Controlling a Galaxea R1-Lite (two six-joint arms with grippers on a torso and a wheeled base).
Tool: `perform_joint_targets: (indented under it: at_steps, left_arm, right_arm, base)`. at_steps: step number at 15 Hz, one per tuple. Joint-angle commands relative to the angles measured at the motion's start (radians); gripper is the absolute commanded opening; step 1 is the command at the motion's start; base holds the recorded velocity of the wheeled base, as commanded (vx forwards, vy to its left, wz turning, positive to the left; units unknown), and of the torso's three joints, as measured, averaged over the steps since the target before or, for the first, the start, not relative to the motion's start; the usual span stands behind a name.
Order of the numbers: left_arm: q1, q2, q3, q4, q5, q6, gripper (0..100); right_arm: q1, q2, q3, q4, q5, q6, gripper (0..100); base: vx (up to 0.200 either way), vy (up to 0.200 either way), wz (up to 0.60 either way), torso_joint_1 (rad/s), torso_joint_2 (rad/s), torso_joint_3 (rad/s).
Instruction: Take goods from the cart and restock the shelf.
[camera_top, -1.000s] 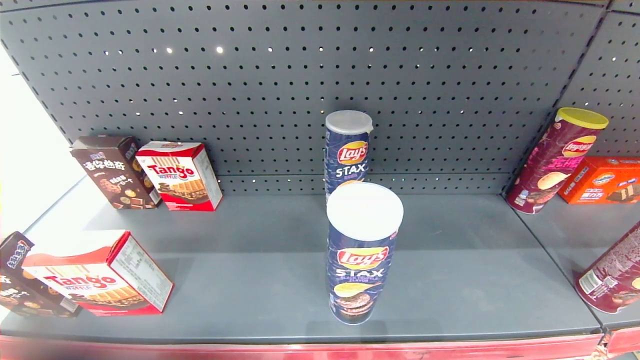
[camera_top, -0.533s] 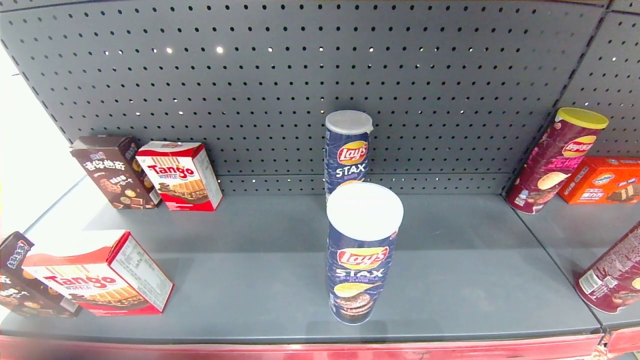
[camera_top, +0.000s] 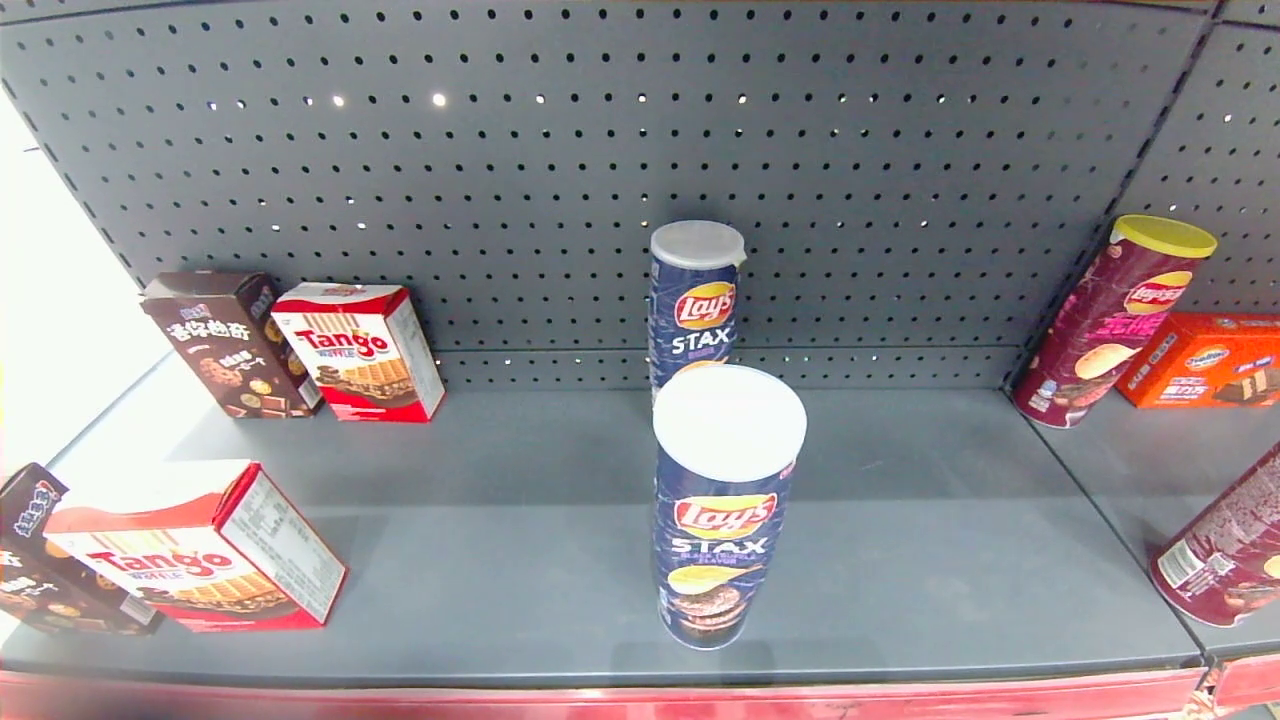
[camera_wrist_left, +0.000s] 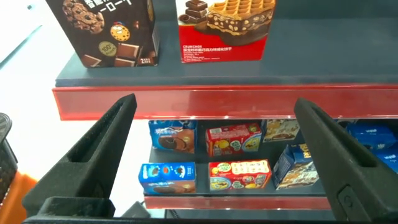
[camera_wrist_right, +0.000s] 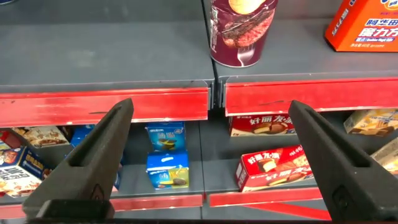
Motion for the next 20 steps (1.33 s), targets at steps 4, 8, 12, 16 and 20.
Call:
perform_joint_targets:
  at_steps: [4,8,12,16,20]
  left_arm:
    - [0.0,0.001,0.0,-0.001,0.0,-0.002,100]
    - [0.0,0.001,0.0,-0.001,-0.003,-0.001,100]
    - [0.0,0.001,0.0,-0.001,-0.001,-0.002,100]
    - [0.0,0.001,0.0,-0.001,-0.003,0.001,100]
    - [0.0,0.001,0.0,-0.001,-0.001,-0.002,100]
  right_arm:
    - [0.0,0.0,0.0,-0.001,0.0,0.0,100]
    - [0.0,0.0,0.0,-0.001,0.0,0.0,100]
    - [0.0,0.0,0.0,-0.001,0.002,0.0,100]
    - [0.0,0.0,0.0,0.001,0.005,-0.002,100]
    - [0.0,0.0,0.0,0.001,0.005,-0.002,100]
  base:
    - [0.0,-0.05,0.0,0.001,0.0,0.001]
    - [0.0,0.0,0.0,0.0,0.0,0.0]
    - [-0.1,0.0,0.0,0.0,0.0,0.0]
    - [0.0,0.0,0.0,0.0,0.0,0.0]
    - [0.0,0.0,0.0,0.0,0.0,0.0]
